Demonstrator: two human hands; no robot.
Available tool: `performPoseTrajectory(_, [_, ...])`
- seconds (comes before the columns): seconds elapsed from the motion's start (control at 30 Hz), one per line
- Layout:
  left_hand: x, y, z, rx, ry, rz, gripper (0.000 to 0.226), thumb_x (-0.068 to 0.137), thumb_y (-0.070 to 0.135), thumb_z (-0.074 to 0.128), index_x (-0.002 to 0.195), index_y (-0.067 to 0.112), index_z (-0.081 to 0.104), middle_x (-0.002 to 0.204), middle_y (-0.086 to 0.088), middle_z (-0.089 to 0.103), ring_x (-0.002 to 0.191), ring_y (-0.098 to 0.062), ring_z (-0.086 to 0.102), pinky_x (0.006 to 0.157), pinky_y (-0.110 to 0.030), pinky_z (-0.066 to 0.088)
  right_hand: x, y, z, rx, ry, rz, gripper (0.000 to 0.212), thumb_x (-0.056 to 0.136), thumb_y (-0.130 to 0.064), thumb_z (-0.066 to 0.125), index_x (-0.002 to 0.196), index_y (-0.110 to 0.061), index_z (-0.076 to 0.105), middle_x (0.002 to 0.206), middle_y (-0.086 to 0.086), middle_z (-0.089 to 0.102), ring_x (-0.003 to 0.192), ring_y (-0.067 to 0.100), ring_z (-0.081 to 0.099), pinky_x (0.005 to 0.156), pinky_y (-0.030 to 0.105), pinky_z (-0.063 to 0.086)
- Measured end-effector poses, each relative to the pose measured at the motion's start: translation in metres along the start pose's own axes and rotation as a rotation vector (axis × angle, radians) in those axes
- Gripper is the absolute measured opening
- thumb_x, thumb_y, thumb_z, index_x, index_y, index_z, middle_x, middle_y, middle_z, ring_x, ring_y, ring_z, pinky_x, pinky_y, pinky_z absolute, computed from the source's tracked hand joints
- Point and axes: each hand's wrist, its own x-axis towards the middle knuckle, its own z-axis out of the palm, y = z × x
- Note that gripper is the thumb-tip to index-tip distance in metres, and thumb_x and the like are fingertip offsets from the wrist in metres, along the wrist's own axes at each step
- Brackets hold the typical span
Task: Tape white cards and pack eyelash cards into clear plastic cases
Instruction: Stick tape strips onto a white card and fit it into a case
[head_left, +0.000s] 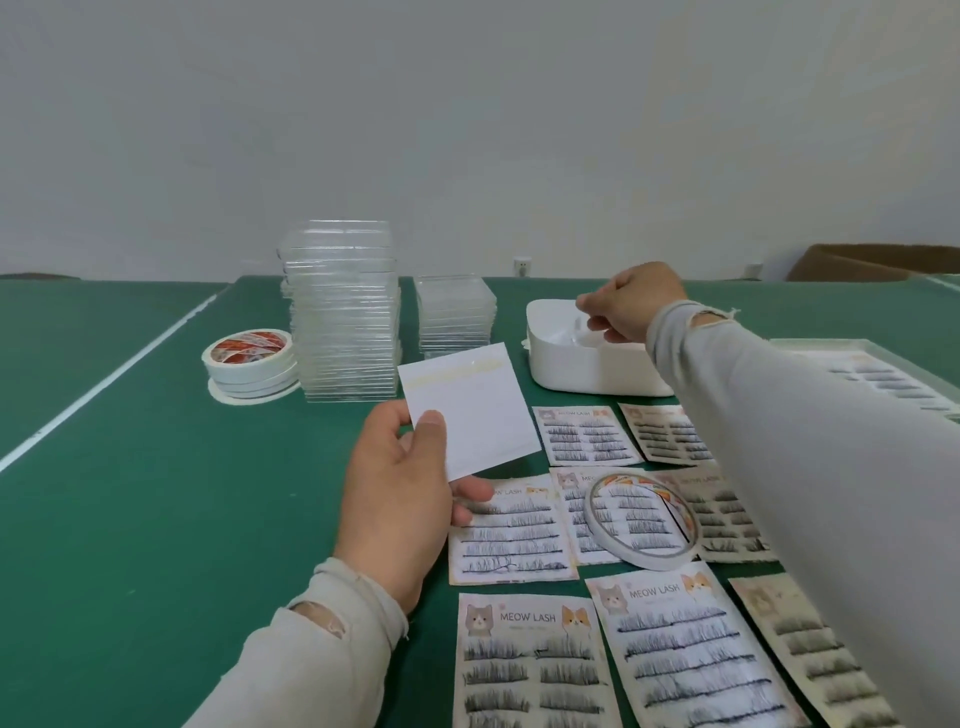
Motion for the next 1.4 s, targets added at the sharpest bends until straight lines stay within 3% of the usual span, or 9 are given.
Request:
performPoseTrajectory(0.13, [0.002,-0.002,-0.002,-0.012,0.002,-0.020,0.019,0.107,0.015,0.041,0.109,0.015,0.060,0.086,0.002,0.076,0.052,-0.020,0.067,0.039,-0.025,0.044,-0.008,0.002,-0.013,-0.015,0.085,-0.035,0.026,0.097,-0.018,0.063,0.075,-0.007,0.069,0.071,0.005,0.068,0.062,0.019,0.063,0.061,0.028,0.058])
performPoseTrajectory(0.23, [-0.001,0.000,-0.003,-0.010,-0.021,-0.025,0.031,0.100,0.002,0.034,0.108,0.013,0.061,0.085,0.004,0.076,0.055,-0.023,0.068,0.040,-0.025,0.044,-0.047,0.004,-0.022,0.140,0.090,-0.059,0.023,0.098,-0.019,0.061,0.076,-0.013,0.067,0.078,0.006,0.066,0.061,0.017,0.057,0.052,0.024,0.049])
performPoseTrajectory(0.33, [-0.003,0.005,-0.002,-0.022,-0.072,-0.008,0.037,0.098,-0.002,0.033,0.108,0.015,0.063,0.085,0.004,0.078,0.059,-0.024,0.071,0.040,-0.025,0.046,-0.105,0.009,-0.017,0.223,-0.157,-0.021,0.027,0.094,-0.043,0.065,0.090,-0.018,0.073,0.081,-0.002,0.074,0.066,0.014,0.063,0.057,0.027,0.048])
performPoseTrajectory(0.43, [-0.007,0.009,0.001,-0.015,-0.134,0.008,0.032,0.102,0.000,0.036,0.110,0.015,0.063,0.091,0.003,0.078,0.067,-0.026,0.075,0.042,-0.024,0.050,-0.151,0.015,-0.005,0.153,-0.379,-0.069,0.039,0.088,-0.052,0.064,0.068,-0.018,0.064,0.065,-0.007,0.068,0.061,0.015,0.061,0.058,0.029,0.047])
performPoseTrajectory(0.67, [-0.014,0.012,0.003,-0.014,-0.210,0.045,0.014,0.103,0.006,0.054,0.107,0.013,0.065,0.080,0.007,0.076,0.072,-0.028,0.077,0.048,-0.023,0.056,-0.165,0.042,0.004,0.327,-0.193,-0.168,0.048,0.098,-0.032,0.065,0.057,-0.015,0.046,0.054,0.002,0.040,0.041,0.009,0.049,0.047,0.023,0.034])
performPoseTrajectory(0.9, [-0.018,0.012,0.005,-0.062,-0.272,0.029,0.039,0.101,0.008,0.058,0.079,0.032,0.080,0.077,0.009,0.074,0.069,-0.026,0.076,0.046,-0.021,0.054,-0.172,0.048,0.004,0.493,-0.285,0.022,0.042,0.077,-0.064,0.068,0.062,-0.025,0.063,0.056,0.001,0.046,0.047,0.016,0.038,0.043,0.021,0.030])
performPoseTrajectory(1.1, [-0.017,0.007,0.009,-0.110,-0.298,0.051,0.025,0.109,0.014,0.043,0.111,0.018,0.067,0.091,-0.008,0.078,0.074,-0.024,0.077,0.052,-0.024,0.058,-0.179,0.046,0.014,0.816,-0.400,0.004,0.015,0.097,-0.025,0.066,0.105,-0.014,0.073,0.093,0.004,0.078,0.067,0.013,0.068,0.047,0.020,0.050])
performPoseTrajectory(1.27, [-0.016,-0.001,0.006,0.249,-0.157,0.418,0.022,0.093,0.003,0.067,0.095,0.024,0.063,0.084,-0.003,0.071,0.080,-0.023,0.073,0.067,-0.041,0.063,-0.177,0.046,0.011,0.890,-0.360,0.039,0.018,0.099,-0.024,0.065,0.111,-0.011,0.068,0.095,0.009,0.078,0.073,0.018,0.073,0.048,0.020,0.052])
performPoseTrajectory(1.4, [-0.018,-0.001,0.006,0.313,-0.137,0.462,0.021,0.088,0.007,0.074,0.087,0.027,0.068,0.082,0.002,0.070,0.085,-0.027,0.071,0.076,-0.051,0.061,-0.178,0.045,0.012,0.889,-0.365,0.026,0.017,0.099,-0.024,0.063,0.111,-0.012,0.067,0.095,0.008,0.079,0.075,0.018,0.073,0.051,0.020,0.054])
